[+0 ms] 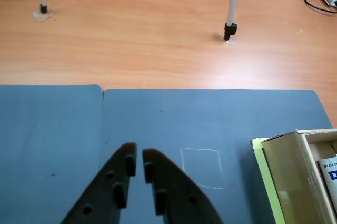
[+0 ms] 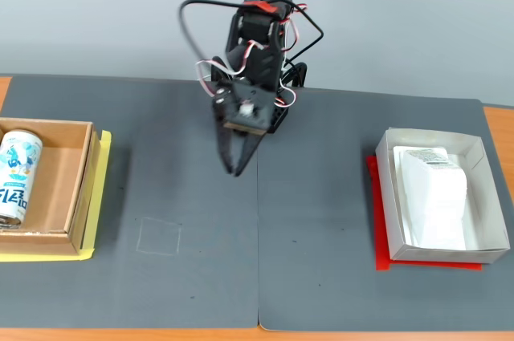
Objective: Pick the can and put it in the brown box
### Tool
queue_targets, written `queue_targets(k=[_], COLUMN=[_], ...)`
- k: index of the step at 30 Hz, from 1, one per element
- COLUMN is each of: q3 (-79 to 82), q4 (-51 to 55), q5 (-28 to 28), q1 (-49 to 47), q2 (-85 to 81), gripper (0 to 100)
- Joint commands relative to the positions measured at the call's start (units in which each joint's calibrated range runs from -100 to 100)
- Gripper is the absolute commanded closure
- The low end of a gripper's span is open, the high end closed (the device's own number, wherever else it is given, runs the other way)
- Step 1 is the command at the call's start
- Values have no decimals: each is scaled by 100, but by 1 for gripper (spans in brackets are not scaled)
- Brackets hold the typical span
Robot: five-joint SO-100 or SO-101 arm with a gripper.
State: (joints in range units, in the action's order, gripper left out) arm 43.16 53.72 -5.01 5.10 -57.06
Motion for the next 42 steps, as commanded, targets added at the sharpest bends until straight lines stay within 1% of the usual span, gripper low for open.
queue_targets(k=[1,6,12,15,23,31,33,36,38,40,42], q3=[924,2463,3802,4372,5594,5576,5449,5142,5015,4933,4924], q4=[-64,-73,-73,-81,-73,40,404,1376,1844,2096,2096], q5=[11,-10,-20,-10,11,11,16,21,68,277,349], q1=[-323,-494,-437,-575,-729,-859,-859,-867,-867,-859,-835], q2=[-1075,-2422,-3600,-4099,-4269,-4277,-4277,-4277,-4277,-4277,-4277], gripper=[98,98,98,98,98,98,98,98,98,98,98])
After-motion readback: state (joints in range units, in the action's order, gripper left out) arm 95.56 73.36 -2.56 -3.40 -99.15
